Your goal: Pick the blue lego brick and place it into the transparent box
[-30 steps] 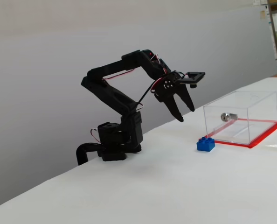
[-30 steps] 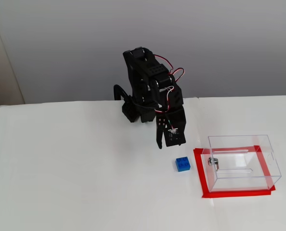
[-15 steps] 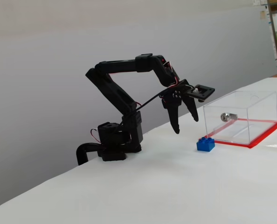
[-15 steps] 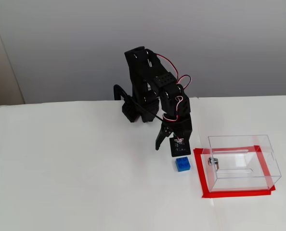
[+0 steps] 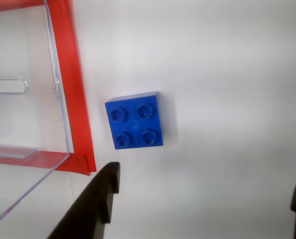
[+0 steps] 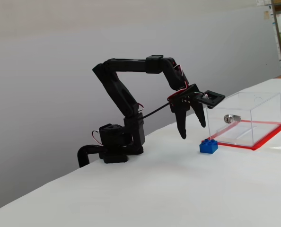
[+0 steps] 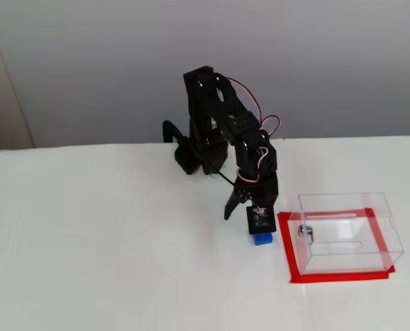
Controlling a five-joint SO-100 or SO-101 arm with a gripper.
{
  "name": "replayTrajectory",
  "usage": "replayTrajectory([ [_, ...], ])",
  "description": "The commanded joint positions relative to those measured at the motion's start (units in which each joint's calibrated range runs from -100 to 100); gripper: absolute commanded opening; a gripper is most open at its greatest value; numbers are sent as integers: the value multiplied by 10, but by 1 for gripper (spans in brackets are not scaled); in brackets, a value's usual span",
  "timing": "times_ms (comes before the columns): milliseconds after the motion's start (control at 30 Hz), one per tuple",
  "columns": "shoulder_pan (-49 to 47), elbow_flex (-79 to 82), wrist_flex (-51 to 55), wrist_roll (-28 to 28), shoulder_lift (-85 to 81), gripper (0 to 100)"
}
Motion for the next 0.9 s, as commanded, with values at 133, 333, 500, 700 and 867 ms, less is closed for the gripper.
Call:
replayTrajectory([
  [133, -2, -61, -13, 4, 40, 37],
  [333, -4, -67, -31, 4, 74, 37],
  [500, -7, -67, -63, 3, 100, 37],
  [700, -23, -67, -88, 0, 118, 37],
  [867, -47, -67, -98, -1, 120, 37],
])
